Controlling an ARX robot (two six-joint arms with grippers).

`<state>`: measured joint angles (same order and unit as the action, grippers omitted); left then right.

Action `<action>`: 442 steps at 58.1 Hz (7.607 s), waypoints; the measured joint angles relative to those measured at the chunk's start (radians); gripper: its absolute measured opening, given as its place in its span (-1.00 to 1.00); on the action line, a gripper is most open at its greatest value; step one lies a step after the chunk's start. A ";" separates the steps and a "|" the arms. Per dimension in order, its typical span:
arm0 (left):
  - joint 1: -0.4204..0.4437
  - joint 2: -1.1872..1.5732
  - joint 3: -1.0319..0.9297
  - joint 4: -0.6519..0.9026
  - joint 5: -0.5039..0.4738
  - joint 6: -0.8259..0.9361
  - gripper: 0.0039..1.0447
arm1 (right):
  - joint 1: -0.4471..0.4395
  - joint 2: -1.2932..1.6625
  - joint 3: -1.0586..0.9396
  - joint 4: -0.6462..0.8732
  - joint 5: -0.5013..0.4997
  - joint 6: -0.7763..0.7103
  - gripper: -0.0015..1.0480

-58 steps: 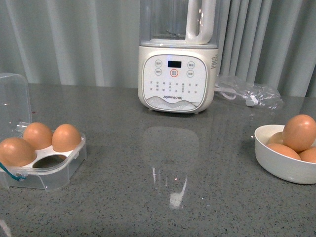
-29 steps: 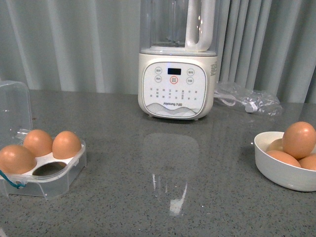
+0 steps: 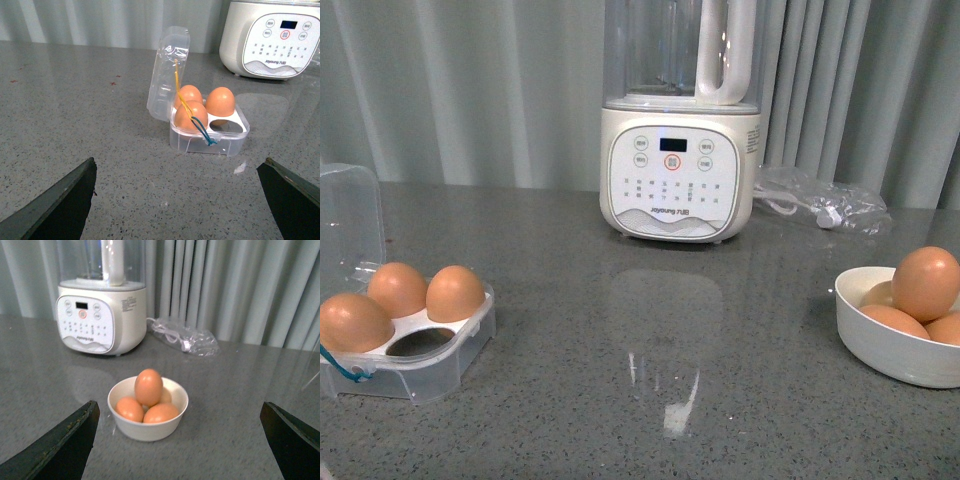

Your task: Put egg into box

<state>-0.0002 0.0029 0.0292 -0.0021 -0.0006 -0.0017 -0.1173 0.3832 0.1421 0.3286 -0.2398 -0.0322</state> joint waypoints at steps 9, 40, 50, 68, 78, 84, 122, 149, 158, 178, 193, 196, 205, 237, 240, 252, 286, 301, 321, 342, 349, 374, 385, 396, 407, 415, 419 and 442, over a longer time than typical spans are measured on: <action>0.000 0.000 0.000 0.000 0.000 0.000 0.87 | -0.026 0.323 0.108 0.233 -0.010 0.033 0.86; 0.000 0.000 0.000 0.000 0.000 0.000 0.87 | 0.111 0.971 0.512 0.204 0.084 0.058 0.86; 0.000 0.000 0.000 0.000 0.000 0.000 0.87 | 0.140 1.014 0.534 0.161 0.094 0.034 0.86; 0.000 0.000 0.000 0.000 0.000 0.000 0.87 | 0.143 1.058 0.529 0.151 0.080 0.017 0.86; 0.000 0.000 0.000 0.000 0.000 0.000 0.87 | 0.136 1.083 0.522 0.156 0.061 0.016 0.86; 0.000 0.000 0.000 0.000 0.000 0.000 0.87 | 0.132 1.094 0.522 0.156 0.061 0.016 0.86; 0.000 0.000 0.000 0.000 0.000 0.000 0.87 | 0.144 1.093 0.520 0.150 0.055 0.005 -0.19; 0.000 0.000 0.000 0.000 0.000 0.000 0.87 | 0.169 0.972 0.522 0.087 0.047 -0.011 -0.25; 0.000 0.000 0.000 0.000 0.000 0.000 0.87 | 0.165 0.965 0.532 0.081 0.047 -0.024 -0.25; 0.000 0.000 0.000 0.000 0.000 0.000 0.87 | 0.151 0.998 0.570 0.087 0.018 -0.013 -0.25; 0.000 0.000 0.000 0.000 0.000 0.000 0.87 | 0.309 1.055 0.685 0.086 0.013 0.036 -0.26; 0.000 0.000 0.000 0.000 0.000 0.000 0.87 | 0.351 1.068 0.708 0.085 0.006 0.047 -0.26; 0.000 0.000 0.000 0.000 0.000 0.000 0.87 | 0.451 1.101 0.761 0.085 -0.026 0.079 -0.26; 0.000 0.000 0.000 0.000 0.000 0.000 0.87 | 0.672 1.315 0.976 0.086 -0.105 0.151 -0.26; 0.000 0.000 0.000 0.000 0.000 0.000 0.87 | 0.685 1.332 0.988 0.085 -0.105 0.150 -0.26; 0.000 0.000 0.000 0.000 0.000 0.000 0.87 | 0.735 1.399 1.039 0.082 -0.126 0.152 -0.26; 0.000 0.000 0.000 0.000 0.000 0.000 0.87 | 0.793 1.524 1.153 -0.002 -0.114 0.095 -0.26; 0.000 0.000 0.000 0.000 0.000 0.000 0.87 | 0.805 1.532 1.158 -0.017 -0.122 0.084 -0.26; 0.000 0.000 0.000 0.000 0.000 0.000 0.87 | 0.812 1.532 1.145 -0.036 -0.143 0.060 -0.26; 0.000 0.000 0.000 0.000 0.000 0.000 0.87 | 0.812 1.525 1.130 -0.062 -0.189 0.033 -0.09; 0.000 0.000 0.000 0.000 0.000 0.000 0.87 | 0.812 1.517 1.130 -0.060 -0.189 0.032 0.25; 0.000 0.000 0.000 0.000 0.000 0.000 0.87 | 0.789 1.475 1.125 -0.027 -0.174 0.048 0.86; 0.000 0.000 0.000 0.000 0.000 0.000 0.87 | 0.719 1.421 1.079 0.019 -0.127 0.083 0.86; 0.000 0.000 0.000 0.000 0.000 0.000 0.87 | 0.613 1.342 0.996 0.081 -0.032 0.096 0.86; 0.000 0.000 0.000 0.000 0.000 0.000 0.87 | 0.451 1.189 0.801 0.174 0.173 -0.020 0.86; 0.000 0.000 0.000 0.000 0.000 0.000 0.87 | 0.331 1.084 0.658 0.241 0.245 -0.114 0.86; 0.000 0.000 0.000 0.000 0.000 0.000 0.87 | 0.275 1.036 0.593 0.290 0.283 -0.175 0.86; 0.000 0.000 0.000 0.000 0.000 0.000 0.87 | -0.080 0.747 0.318 0.365 0.146 -0.333 0.73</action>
<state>-0.0002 0.0029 0.0292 -0.0021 -0.0006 -0.0017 -0.1978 1.1297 0.4602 0.6937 -0.0937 -0.3656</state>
